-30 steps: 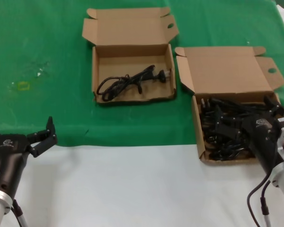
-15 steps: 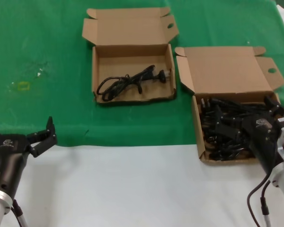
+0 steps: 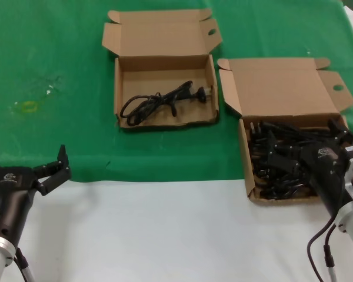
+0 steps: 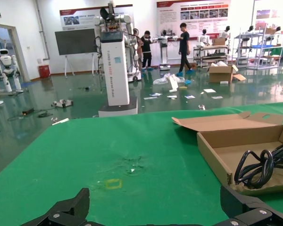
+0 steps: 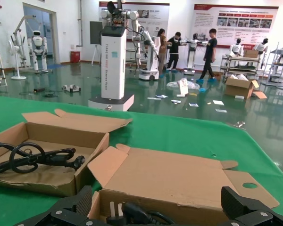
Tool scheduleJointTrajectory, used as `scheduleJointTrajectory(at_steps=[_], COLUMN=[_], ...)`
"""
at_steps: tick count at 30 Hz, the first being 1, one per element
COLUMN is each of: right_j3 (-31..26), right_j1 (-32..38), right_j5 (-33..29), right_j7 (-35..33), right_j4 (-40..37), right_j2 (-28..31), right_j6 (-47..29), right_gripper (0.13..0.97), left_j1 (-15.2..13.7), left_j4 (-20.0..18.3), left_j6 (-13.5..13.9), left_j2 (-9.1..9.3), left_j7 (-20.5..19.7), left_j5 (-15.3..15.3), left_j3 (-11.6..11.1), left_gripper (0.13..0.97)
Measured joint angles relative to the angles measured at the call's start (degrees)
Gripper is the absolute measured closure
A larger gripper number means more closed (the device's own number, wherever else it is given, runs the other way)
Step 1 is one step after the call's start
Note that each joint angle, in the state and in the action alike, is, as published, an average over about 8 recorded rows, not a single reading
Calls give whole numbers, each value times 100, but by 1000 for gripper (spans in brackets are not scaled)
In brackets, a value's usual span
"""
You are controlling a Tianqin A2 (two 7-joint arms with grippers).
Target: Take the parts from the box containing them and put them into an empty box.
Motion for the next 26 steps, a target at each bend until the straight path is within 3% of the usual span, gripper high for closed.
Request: scheduleJointTrajectory(at_steps=[26], right_j3=[0], right_j1=[0], right_j5=[0], right_j7=[0], right_j4=[0], right_j2=[0], right_j6=[0], right_gripper=[129], left_j1=[0], left_j4=[0], left_j6=[0], left_j2=[0], left_j7=[0], left_j5=[0], left_j3=[0], left_gripper=[132])
